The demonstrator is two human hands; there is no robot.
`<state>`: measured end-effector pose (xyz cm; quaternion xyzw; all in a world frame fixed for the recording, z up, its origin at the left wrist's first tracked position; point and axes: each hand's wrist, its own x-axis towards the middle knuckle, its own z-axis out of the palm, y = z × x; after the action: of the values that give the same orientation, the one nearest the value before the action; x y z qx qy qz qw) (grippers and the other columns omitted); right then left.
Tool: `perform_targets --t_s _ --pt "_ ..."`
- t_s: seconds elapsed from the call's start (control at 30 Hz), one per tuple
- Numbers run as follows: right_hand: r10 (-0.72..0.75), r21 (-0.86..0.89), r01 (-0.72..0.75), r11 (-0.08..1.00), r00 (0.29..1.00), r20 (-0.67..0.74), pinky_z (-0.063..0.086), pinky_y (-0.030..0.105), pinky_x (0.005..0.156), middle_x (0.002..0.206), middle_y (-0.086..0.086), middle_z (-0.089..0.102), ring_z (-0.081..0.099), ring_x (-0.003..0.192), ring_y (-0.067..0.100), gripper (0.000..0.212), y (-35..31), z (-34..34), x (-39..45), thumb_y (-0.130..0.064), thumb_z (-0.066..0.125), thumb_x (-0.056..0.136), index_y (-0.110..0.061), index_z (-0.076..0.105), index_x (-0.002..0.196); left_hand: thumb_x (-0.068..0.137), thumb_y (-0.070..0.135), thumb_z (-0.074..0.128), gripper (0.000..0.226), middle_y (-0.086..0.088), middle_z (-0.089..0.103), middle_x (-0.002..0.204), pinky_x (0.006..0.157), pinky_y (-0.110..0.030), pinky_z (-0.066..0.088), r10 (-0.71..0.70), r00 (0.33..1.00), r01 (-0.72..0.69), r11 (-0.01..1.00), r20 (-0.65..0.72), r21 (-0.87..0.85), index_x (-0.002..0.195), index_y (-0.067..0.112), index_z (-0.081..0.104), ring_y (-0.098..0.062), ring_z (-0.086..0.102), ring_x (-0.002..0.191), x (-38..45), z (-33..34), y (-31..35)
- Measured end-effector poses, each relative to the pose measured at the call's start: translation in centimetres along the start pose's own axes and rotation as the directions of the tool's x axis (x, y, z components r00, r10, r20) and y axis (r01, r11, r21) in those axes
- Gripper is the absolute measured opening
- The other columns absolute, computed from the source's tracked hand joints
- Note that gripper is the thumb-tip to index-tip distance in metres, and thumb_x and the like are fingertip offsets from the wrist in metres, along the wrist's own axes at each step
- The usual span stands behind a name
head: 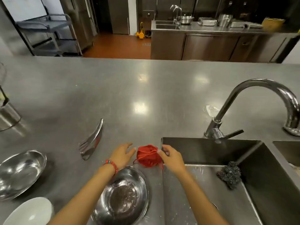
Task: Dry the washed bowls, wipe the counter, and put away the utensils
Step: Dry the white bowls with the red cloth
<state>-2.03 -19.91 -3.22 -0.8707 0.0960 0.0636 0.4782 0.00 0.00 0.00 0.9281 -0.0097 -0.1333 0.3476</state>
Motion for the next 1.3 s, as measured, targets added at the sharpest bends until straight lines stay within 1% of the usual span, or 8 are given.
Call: perform_targets --t_s 0.23,0.37,0.57,0.67,0.77,0.97,1.13,1.3 --pt "0.037 0.124 -0.042 0.991 0.999 0.039 0.041 0.014 0.078 0.110 0.004 0.066 0.058 0.091 0.010 0.033 0.5 2.9 1.9 -0.029 0.063 0.085 -0.017 0.060 0.116 0.092 0.033 0.051 0.022 -0.006 0.060 0.081 0.066 -0.033 0.048 -0.207 0.967 0.248 0.904 0.151 -0.349 0.096 0.014 0.061 -0.023 0.055 0.084 3.4 2.6 -1.2" --pt "0.057 0.209 -0.052 0.977 0.998 -0.019 0.044 0.014 0.075 0.095 0.000 0.065 0.058 0.084 0.011 0.033 0.7 3.9 2.1 -0.018 0.069 0.080 -0.014 0.061 0.112 0.090 0.023 0.056 0.021 -0.005 0.060 0.092 0.055 -0.030 0.054 -0.212 0.932 0.344 0.775 0.295 -0.530 0.109 0.014 0.057 -0.022 0.060 0.085 3.9 3.3 -0.7" --pt "0.104 0.372 -0.045 0.927 0.985 -0.140 0.049 0.012 0.063 0.076 -0.005 0.064 0.061 0.069 0.008 0.023 0.8 3.8 1.5 -0.011 0.072 0.076 -0.014 0.064 0.097 0.084 0.004 0.062 0.020 -0.007 0.057 0.081 0.042 -0.014 0.050 -0.153 0.965 0.254 0.739 0.212 -0.624 0.104 0.005 0.058 -0.013 0.058 0.063 3.9 2.8 0.0" --pt "0.126 0.492 -0.021 0.870 0.976 -0.180 0.055 0.034 0.075 0.090 0.014 0.067 0.065 0.083 0.027 0.024 0.1 2.7 0.5 -0.009 0.071 0.077 -0.016 0.062 0.098 0.082 0.016 0.066 0.019 0.002 0.066 0.082 0.054 -0.011 0.048 -0.086 0.978 0.180 0.803 0.188 -0.568 0.101 0.015 0.066 -0.003 0.062 0.070 3.4 2.5 0.5" --pt "0.105 0.546 0.021 0.838 0.975 -0.197 0.057 0.037 0.074 0.094 0.019 0.067 0.066 0.088 0.030 0.024 -0.9 1.2 -1.6 -0.009 0.070 0.079 -0.016 0.061 0.101 0.080 0.016 0.068 0.020 -0.009 0.069 0.092 0.078 -0.031 0.052 -0.063 0.979 0.178 0.729 0.193 -0.661 0.099 0.011 0.068 -0.019 0.064 0.086 2.2 2.3 1.5" --pt "0.049 0.573 0.048 0.818 0.987 -0.153 0.057 0.030 0.073 0.093 0.013 0.069 0.066 0.087 0.022 0.022 -2.9 -1.7 -6.9 -0.011 0.070 0.078 -0.018 0.063 0.098 0.078 0.001 0.066 0.020 -0.016 0.065 0.094 0.061 -0.023 0.058 -0.022 0.983 0.167 0.523 0.182 -0.836 0.098 0.004 0.063 -0.018 0.068 0.070 -2.1 1.7 4.0" --pt "0.007 0.577 0.029 0.816 0.998 -0.060 0.050 0.017 0.067 0.082 0.004 0.068 0.062 0.069 0.000 0.016 -3.6 -4.7 -9.8 -0.020 0.055 0.089 -0.012 0.068 0.089 0.075 -0.007 0.065 0.023 -0.007 0.073 0.080 0.064 -0.022 0.058 0.064 0.983 0.113 0.542 0.175 -0.833 0.096 0.004 0.066 -0.012 0.069 0.066 -5.6 0.0 4.8" --pt "0.018 0.606 -0.156 0.780 0.973 0.229 0.051 0.037 0.080 0.097 0.015 0.065 0.062 0.087 0.025 0.030 -5.8 -4.1 -11.3 -0.030 0.052 0.090 -0.008 0.065 0.104 0.071 -0.008 0.069 0.030 0.005 0.075 0.072 0.063 -0.016 0.055 0.204 0.951 0.027 0.694 0.232 -0.720 0.086 0.018 0.070 -0.007 0.070 0.070 -8.8 -1.1 6.0"
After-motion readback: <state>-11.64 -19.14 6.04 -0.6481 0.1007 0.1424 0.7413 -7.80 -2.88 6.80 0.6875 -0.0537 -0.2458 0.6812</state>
